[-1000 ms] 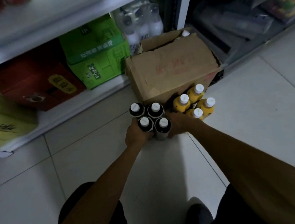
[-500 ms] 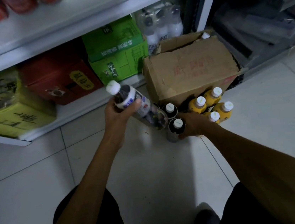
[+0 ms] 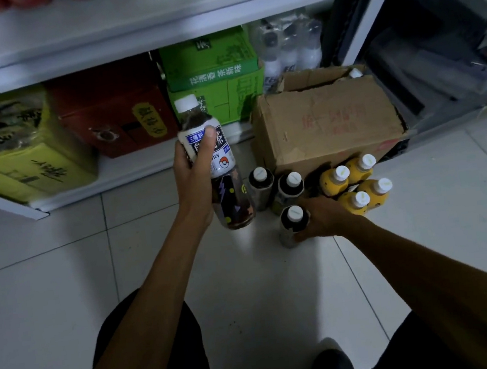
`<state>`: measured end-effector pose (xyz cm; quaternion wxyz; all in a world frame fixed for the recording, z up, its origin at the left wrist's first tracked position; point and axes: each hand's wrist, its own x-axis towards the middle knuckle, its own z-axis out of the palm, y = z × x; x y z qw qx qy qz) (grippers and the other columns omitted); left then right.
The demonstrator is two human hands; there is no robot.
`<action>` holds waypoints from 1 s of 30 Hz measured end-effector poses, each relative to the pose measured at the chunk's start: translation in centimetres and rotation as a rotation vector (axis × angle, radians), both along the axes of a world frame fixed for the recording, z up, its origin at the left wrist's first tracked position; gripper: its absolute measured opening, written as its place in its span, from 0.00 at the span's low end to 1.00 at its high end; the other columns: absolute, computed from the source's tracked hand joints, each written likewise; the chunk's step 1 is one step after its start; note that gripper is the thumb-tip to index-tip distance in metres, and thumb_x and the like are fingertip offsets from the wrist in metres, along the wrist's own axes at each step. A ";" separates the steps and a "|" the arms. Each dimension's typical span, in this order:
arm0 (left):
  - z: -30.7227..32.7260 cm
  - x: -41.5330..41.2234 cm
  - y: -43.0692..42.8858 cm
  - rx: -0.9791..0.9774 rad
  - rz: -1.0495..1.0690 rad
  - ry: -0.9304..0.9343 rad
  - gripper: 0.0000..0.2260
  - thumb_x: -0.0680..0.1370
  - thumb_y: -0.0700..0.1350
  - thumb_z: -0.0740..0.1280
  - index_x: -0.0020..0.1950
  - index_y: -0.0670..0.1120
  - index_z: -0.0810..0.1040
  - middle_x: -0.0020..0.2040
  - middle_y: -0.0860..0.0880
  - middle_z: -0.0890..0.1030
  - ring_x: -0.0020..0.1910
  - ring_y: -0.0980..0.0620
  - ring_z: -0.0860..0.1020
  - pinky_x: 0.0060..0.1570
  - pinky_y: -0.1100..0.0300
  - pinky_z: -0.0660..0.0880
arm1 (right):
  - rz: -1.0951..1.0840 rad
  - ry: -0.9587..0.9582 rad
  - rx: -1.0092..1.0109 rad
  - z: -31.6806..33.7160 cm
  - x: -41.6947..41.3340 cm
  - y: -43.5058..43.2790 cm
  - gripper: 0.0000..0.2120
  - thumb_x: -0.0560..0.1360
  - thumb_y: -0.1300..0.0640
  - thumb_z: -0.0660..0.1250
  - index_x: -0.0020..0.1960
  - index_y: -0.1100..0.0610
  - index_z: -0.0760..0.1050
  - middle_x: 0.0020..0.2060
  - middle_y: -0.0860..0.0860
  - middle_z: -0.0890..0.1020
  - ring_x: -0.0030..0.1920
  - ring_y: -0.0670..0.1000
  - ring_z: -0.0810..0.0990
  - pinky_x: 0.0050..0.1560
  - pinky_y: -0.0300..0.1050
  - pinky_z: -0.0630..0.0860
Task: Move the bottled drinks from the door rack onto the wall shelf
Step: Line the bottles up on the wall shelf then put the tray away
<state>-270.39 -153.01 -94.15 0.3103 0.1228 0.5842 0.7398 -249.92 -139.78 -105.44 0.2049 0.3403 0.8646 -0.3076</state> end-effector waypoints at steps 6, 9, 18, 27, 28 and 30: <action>0.2 -0.1 0.5 0.053 0.039 -0.077 0.10 0.78 0.48 0.69 0.58 0.49 0.76 0.47 0.52 0.83 0.45 0.52 0.82 0.45 0.55 0.80 | -0.185 0.204 -0.175 3.9 -0.5 -1.9 0.23 0.63 0.53 0.82 0.53 0.49 0.76 0.47 0.44 0.79 0.46 0.42 0.78 0.48 0.36 0.72; 0.4 0.1 0.8 0.063 0.031 -0.071 0.10 0.78 0.47 0.68 0.59 0.47 0.76 0.48 0.50 0.82 0.46 0.51 0.82 0.47 0.54 0.80 | -0.375 0.411 -0.296 7.0 -1.0 -2.3 0.20 0.66 0.64 0.78 0.52 0.50 0.76 0.44 0.43 0.81 0.43 0.39 0.79 0.41 0.30 0.74; -0.6 -0.1 1.1 -0.035 -0.046 -0.265 0.19 0.78 0.45 0.68 0.64 0.38 0.70 0.49 0.43 0.80 0.41 0.50 0.82 0.40 0.56 0.79 | -0.723 0.793 -0.621 13.4 -0.7 -0.7 0.26 0.59 0.56 0.77 0.55 0.61 0.79 0.52 0.57 0.84 0.52 0.55 0.83 0.51 0.48 0.78; 0.3 0.9 0.9 0.027 -0.182 -0.181 0.18 0.78 0.49 0.66 0.65 0.44 0.73 0.50 0.48 0.83 0.45 0.52 0.83 0.42 0.59 0.79 | -1.034 0.982 -0.992 15.8 -1.7 -1.4 0.20 0.73 0.42 0.66 0.55 0.57 0.77 0.41 0.54 0.81 0.37 0.52 0.80 0.36 0.44 0.80; 0.4 1.1 0.9 0.027 -0.191 -0.183 0.17 0.78 0.49 0.66 0.65 0.44 0.73 0.49 0.49 0.84 0.44 0.52 0.83 0.41 0.59 0.79 | -1.051 0.979 -1.014 15.8 -1.9 -1.5 0.23 0.72 0.39 0.66 0.55 0.57 0.77 0.41 0.54 0.80 0.36 0.52 0.80 0.35 0.45 0.80; 0.5 1.3 0.8 0.016 -0.209 -0.187 0.14 0.79 0.50 0.66 0.63 0.45 0.74 0.45 0.50 0.84 0.41 0.52 0.83 0.40 0.57 0.80 | -1.056 0.978 -1.001 15.7 -2.3 -1.5 0.24 0.72 0.37 0.65 0.55 0.56 0.77 0.41 0.53 0.80 0.37 0.52 0.80 0.35 0.45 0.80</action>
